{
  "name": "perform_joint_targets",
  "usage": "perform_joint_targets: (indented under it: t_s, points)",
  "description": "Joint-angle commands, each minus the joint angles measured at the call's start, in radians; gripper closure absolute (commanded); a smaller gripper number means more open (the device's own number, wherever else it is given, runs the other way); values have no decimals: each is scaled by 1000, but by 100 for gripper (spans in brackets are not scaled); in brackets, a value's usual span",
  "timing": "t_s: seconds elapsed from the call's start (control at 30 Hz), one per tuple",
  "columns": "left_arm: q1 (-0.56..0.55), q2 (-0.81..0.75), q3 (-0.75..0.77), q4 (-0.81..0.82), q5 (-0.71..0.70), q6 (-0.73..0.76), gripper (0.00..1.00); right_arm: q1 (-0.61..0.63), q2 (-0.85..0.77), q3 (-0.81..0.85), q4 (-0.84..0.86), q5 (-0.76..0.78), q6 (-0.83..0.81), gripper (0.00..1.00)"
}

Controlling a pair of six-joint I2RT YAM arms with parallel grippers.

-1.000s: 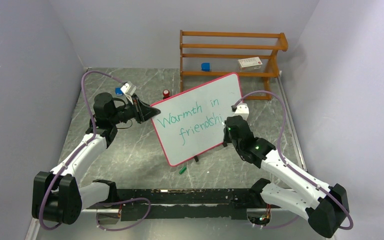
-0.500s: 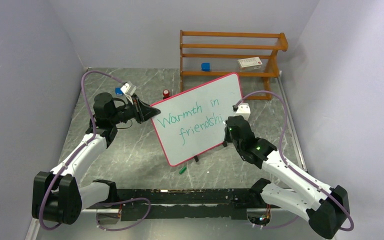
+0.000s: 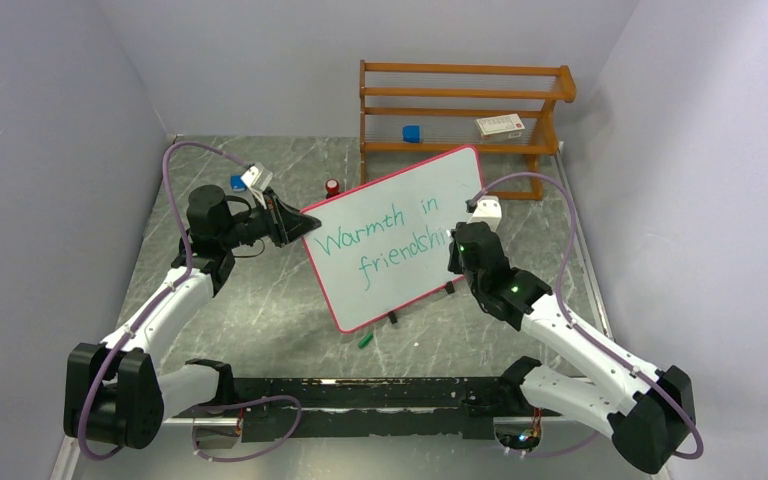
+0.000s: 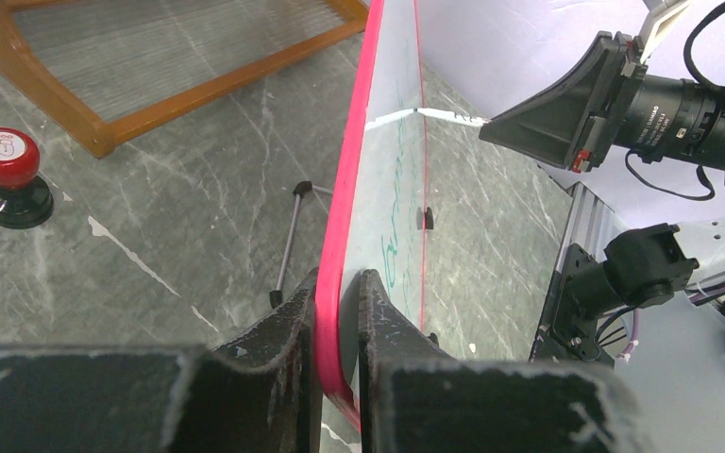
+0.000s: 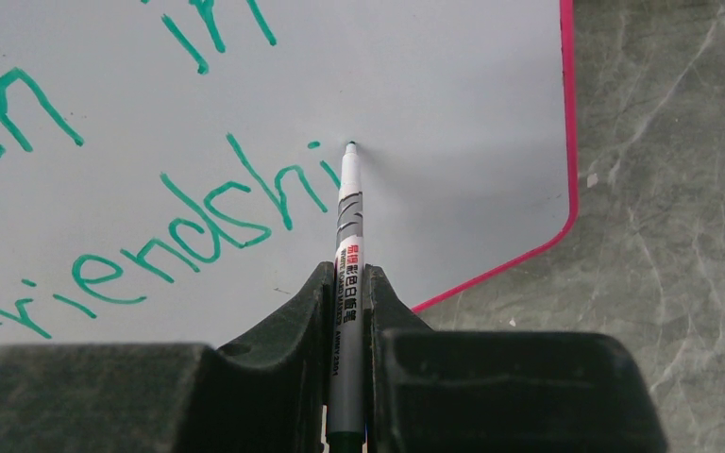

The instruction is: Write a sentence on the whiteboard

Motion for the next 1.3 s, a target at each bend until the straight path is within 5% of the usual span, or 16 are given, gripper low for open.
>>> perform_joint_targets:
  t_s: [0.0, 1.27]
  points:
    - [-4, 43, -28, -127, -53, 126, 95, -18, 13, 29, 41, -3, -17, 100]
    - [-4, 38, -28, -132, -60, 131, 95, -29, -13, -68, -157, -103, 120, 100]
